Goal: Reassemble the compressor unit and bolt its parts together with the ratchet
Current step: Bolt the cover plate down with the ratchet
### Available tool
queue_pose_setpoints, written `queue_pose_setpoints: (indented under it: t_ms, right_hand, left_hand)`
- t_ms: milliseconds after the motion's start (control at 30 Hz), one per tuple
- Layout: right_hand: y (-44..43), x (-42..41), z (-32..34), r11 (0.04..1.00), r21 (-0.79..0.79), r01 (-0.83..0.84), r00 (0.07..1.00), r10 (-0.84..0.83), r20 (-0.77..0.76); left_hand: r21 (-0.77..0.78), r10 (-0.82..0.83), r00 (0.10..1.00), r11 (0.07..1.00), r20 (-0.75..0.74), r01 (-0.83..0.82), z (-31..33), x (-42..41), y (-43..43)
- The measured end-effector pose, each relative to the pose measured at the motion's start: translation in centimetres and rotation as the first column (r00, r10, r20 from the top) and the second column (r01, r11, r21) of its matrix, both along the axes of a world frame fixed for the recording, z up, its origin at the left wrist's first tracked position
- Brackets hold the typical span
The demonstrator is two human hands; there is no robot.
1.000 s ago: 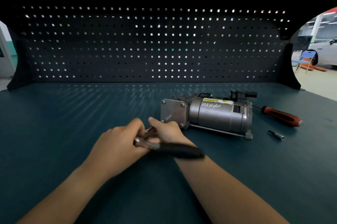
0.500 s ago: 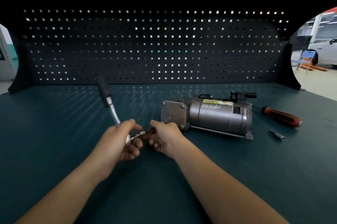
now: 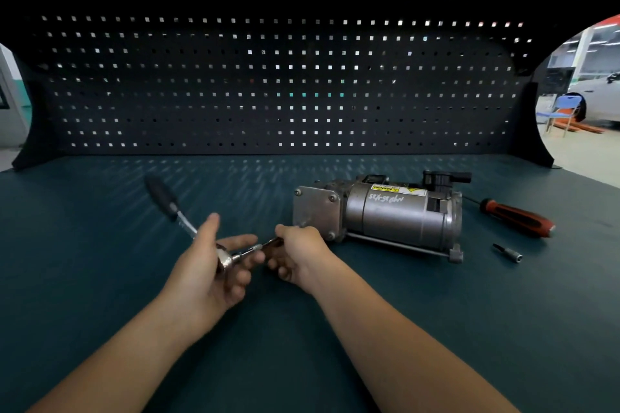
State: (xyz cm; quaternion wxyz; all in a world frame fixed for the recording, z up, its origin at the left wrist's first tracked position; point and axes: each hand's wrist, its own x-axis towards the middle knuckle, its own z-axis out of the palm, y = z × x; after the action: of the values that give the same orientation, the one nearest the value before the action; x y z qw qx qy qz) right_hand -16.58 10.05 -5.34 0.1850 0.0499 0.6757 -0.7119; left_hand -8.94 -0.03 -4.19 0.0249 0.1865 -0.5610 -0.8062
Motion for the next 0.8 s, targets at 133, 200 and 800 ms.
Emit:
queue_pose_setpoints:
  t_ms: [133, 200, 800]
  right_hand:
    - [-0.1, -0.1, -0.1, 1.000, -0.013, -0.018, 1.000, 0.018, 0.004]
    - [0.0, -0.1, -0.2, 1.000, -0.026, -0.009, 1.000, 0.009, 0.001]
    - [0.6, 0.0, 0.3, 0.967, -0.236, 0.095, 0.993, -0.074, 0.093]
  left_hand:
    - [0.333, -0.003, 1.000, 0.943, 0.026, -0.006, 0.1, 0.2, -0.4]
    - [0.215, -0.010, 1.000, 0.976, -0.015, 0.013, 0.4, -0.2, -0.7]
    - [-0.417, -0.079, 0.971, 0.908, -0.227, -0.024, 0.7, 0.9, 1.0]
